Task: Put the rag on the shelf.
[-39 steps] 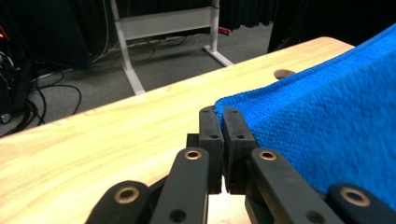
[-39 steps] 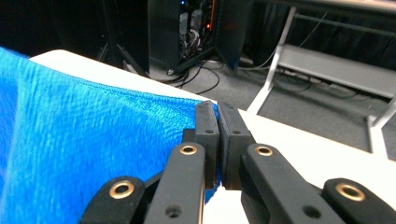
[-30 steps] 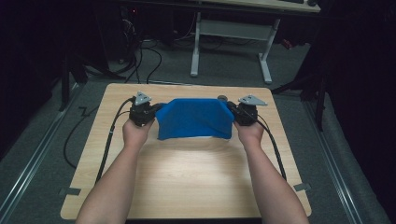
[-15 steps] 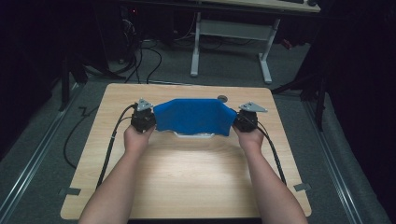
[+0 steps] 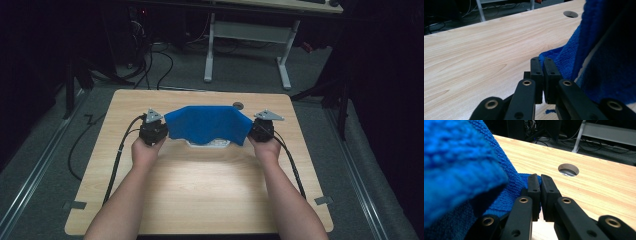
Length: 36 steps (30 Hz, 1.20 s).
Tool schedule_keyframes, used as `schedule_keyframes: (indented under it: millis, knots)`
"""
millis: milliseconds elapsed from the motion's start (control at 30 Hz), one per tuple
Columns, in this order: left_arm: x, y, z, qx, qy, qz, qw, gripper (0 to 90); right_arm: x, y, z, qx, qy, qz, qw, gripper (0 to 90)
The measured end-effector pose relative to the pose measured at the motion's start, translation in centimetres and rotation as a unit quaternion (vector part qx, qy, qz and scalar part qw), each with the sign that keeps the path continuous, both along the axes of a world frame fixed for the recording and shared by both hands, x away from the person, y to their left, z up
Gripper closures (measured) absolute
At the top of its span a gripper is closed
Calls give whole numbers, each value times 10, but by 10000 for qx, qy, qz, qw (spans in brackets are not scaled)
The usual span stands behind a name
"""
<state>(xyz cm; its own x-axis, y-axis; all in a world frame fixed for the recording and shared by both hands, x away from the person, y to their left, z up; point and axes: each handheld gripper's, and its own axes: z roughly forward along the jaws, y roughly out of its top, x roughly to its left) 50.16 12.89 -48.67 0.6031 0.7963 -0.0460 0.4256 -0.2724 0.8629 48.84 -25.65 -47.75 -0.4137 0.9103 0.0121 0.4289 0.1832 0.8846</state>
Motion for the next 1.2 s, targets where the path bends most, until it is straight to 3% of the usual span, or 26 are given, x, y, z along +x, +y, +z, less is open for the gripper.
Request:
schedule_keyframes:
  millis: [100, 200, 367, 500, 667, 800, 900, 1067, 1200]
  knots:
    - [-2, 2, -2, -39, 18, 14, 10000, 877, 0, 0, 0, -4, 19, 5, 10000, 847]
    - [-4, 3, -3, -57, 9, 32, 10000, 871, -1, -1, 1, -25, 18, -39, 10000, 757]
    - [-8, 5, -1, -102, 23, 80, 9999, 816, -4, -7, 4, -7, 71, -215, 9997, 686]
    - [-12, 10, 2, -65, -32, 183, 9998, 727, -9, -15, 5, 110, 1, -330, 9994, 671]
    - [-18, 19, 7, -164, -138, 365, 9991, 630, -15, -22, 5, 14, 56, -422, 9991, 659]
    - [-23, 26, 9, -60, -144, 434, 9989, 618, -20, -26, 10, -26, -1, -430, 9991, 646]
    - [-27, 32, 9, -124, -130, 507, 9986, 612, -25, -29, 13, -22, -113, -457, 9989, 641]
    - [-34, 40, 9, -96, -84, 525, 9985, 602, -32, -34, 14, -11, -80, -483, 9988, 623]
    - [-41, 44, 8, -133, -162, 527, 9984, 598, -37, -35, 17, -89, -120, -461, 9988, 615]
